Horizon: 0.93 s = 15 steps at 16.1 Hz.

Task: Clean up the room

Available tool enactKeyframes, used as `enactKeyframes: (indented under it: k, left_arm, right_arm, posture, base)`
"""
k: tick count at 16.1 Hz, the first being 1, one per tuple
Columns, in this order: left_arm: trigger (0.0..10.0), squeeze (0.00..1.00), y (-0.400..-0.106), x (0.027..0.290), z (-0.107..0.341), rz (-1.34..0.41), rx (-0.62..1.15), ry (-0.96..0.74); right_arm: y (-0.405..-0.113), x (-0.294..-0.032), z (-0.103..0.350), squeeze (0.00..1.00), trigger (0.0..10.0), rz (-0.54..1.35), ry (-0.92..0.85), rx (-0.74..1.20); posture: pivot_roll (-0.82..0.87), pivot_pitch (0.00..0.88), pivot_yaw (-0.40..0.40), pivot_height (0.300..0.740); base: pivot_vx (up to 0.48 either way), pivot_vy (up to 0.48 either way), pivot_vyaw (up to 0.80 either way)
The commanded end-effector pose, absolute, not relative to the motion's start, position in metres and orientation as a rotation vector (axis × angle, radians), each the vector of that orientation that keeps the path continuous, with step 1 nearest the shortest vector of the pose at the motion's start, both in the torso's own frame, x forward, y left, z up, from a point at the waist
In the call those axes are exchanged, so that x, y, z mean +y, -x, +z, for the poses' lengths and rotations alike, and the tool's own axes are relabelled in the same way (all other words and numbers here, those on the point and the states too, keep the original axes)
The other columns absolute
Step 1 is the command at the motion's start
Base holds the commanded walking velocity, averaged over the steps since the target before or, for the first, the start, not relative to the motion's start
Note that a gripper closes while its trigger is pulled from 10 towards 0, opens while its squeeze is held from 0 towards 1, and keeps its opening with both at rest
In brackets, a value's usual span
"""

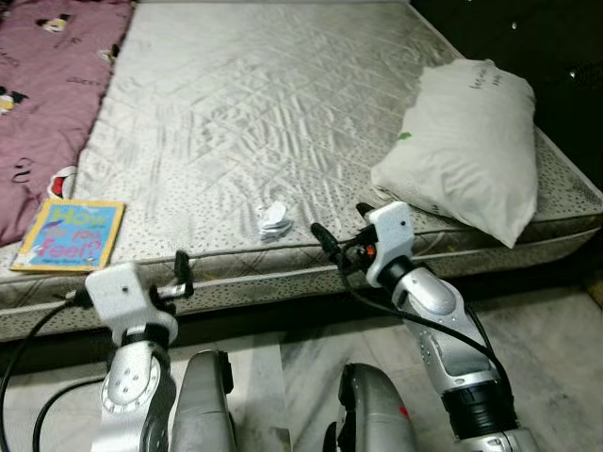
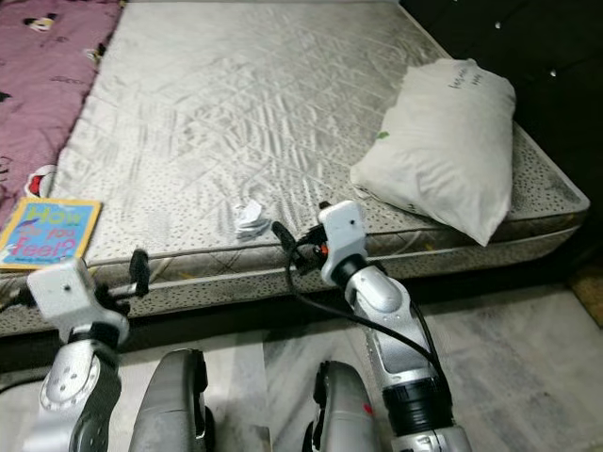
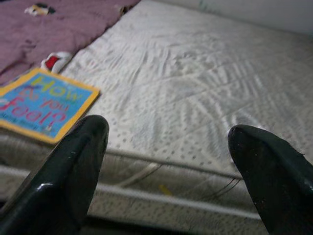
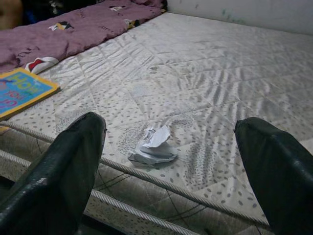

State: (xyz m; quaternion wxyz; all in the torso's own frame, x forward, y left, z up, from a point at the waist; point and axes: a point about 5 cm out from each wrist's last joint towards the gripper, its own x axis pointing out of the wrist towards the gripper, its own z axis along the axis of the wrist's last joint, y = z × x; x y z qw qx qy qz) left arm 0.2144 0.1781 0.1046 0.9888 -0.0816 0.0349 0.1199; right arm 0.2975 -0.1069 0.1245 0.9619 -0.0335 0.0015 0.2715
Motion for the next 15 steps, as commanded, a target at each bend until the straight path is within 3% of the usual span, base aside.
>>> enactKeyframes:
  k: [1, 4, 11, 13, 15]
  left_arm:
    - [10.0, 0.00, -0.211, 0.177, 0.103, 0.251, 0.077, 0.167]
    - [10.0, 0.00, -0.213, 0.177, 0.100, 0.245, 0.097, 0.176]
    - [10.0, 0.00, -0.220, 0.175, 0.098, 0.181, 0.101, 0.182]
    - [10.0, 0.00, -0.219, 0.179, 0.095, 0.228, 0.116, 0.165]
    - [10.0, 0.00, -0.211, 0.199, 0.098, 0.377, 0.084, 0.110]
  right_arm:
    - [-0.300, -0.101, 0.126, 0.00, 10.0, 0.575, 0.081, -0.004]
    - [-0.303, -0.103, 0.123, 0.00, 10.0, 0.563, 0.054, 0.011]
    - [-0.303, -0.115, 0.114, 0.00, 10.0, 0.462, 0.024, 0.032]
    - [-0.306, -0.131, 0.113, 0.00, 10.0, 0.319, 0.033, 0.040]
    - [-0.301, -0.155, 0.113, 0.00, 10.0, 0.147, 0.046, 0.056]
  posture:
    - [0.02, 0.121, -0.070, 0.620]
    - [0.03, 0.089, -0.082, 0.620]
    - [0.01, 0.075, -0.056, 0.620]
    - [0.02, 0.069, -0.058, 0.620]
    - [0.02, 0.070, -0.058, 0.620]
  base:
    - [0.000, 0.000, 0.79]
    - [0.000, 0.000, 0.78]
    - [0.000, 0.000, 0.00]
    - [0.000, 0.000, 0.00]
    - [0.000, 0.000, 0.00]
